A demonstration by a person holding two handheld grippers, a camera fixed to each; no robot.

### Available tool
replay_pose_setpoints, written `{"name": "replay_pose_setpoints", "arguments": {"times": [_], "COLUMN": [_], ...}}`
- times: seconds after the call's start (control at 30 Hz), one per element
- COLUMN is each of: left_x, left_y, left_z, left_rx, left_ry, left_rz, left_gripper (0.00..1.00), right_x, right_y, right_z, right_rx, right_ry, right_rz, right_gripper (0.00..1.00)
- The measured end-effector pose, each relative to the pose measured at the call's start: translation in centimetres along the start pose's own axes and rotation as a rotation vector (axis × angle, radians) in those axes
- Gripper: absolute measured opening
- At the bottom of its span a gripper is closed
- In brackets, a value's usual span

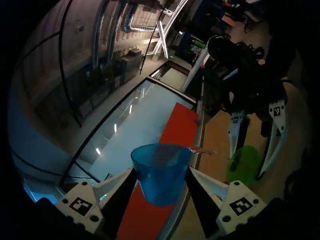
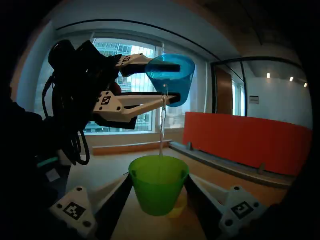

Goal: Pour water

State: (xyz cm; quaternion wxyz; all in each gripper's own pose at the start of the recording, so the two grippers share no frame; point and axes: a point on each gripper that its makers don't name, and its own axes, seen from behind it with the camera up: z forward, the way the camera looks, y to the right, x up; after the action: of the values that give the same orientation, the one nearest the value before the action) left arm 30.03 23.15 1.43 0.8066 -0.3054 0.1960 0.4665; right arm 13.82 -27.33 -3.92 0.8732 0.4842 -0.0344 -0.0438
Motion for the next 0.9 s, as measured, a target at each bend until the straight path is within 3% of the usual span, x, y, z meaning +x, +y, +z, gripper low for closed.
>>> {"name": "replay_pose_setpoints", "arguments": {"times": [0.9], "left_x": [0.29], "left_y": [-0.03], "left_z": [-0.06], "left_rx": [0.005], "left_ry": [-0.002], "left_rz": [0.08], "left_gripper": [0.81], "right_x": [0.1], "right_y": [0.01], "right_z": [-0.21], "right_rx": [-0.001], "right_ry": [0.001], "right_rz": [-0.005], "right_gripper": [0.9]}}
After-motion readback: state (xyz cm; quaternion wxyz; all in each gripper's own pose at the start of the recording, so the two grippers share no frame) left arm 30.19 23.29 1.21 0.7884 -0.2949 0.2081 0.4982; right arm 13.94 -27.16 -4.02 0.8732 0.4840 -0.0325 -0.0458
